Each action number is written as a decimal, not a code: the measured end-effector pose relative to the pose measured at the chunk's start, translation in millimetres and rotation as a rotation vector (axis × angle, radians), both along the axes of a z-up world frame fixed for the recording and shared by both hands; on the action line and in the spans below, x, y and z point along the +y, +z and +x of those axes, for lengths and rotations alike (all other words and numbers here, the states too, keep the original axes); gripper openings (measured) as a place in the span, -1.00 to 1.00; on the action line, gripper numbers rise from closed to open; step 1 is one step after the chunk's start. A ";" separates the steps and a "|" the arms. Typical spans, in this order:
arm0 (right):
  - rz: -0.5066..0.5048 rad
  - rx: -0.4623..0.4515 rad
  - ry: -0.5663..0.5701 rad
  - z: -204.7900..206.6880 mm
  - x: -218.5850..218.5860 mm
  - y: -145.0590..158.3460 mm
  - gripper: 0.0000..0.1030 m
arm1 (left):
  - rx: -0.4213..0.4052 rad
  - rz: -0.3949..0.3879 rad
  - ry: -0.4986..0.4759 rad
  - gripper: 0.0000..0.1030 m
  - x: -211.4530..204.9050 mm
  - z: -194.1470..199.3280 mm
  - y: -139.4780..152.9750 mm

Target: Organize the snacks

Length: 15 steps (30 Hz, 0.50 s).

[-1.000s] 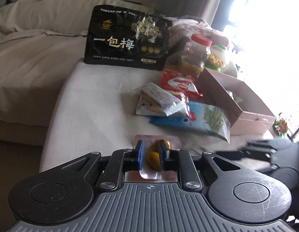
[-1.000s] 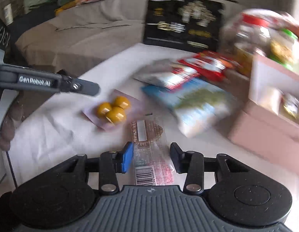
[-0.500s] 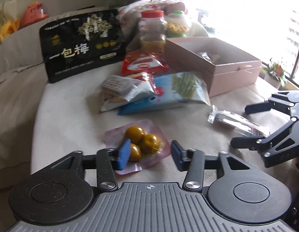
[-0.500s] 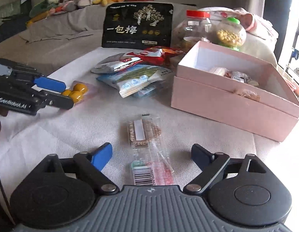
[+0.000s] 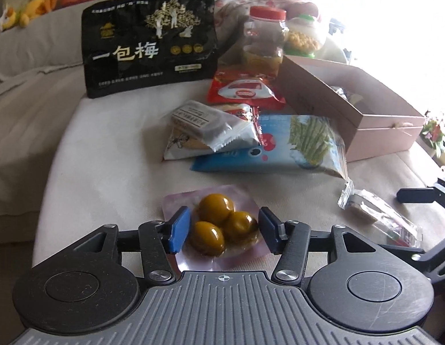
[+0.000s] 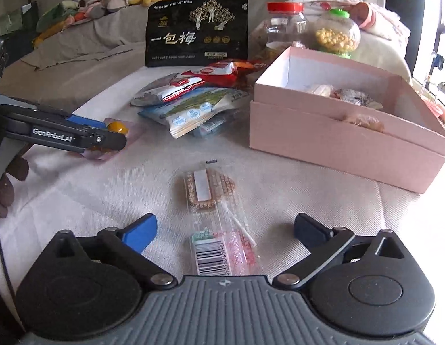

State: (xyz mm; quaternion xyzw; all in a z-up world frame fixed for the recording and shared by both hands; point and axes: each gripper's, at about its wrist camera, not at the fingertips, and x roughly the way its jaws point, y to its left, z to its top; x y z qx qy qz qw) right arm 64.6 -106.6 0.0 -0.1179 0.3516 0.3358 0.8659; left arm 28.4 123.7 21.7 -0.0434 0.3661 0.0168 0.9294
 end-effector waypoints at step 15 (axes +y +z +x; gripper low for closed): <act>-0.028 -0.043 0.073 1.0 25.2 9.3 0.29 | -0.037 -0.094 0.022 0.04 4.0 -11.5 -0.1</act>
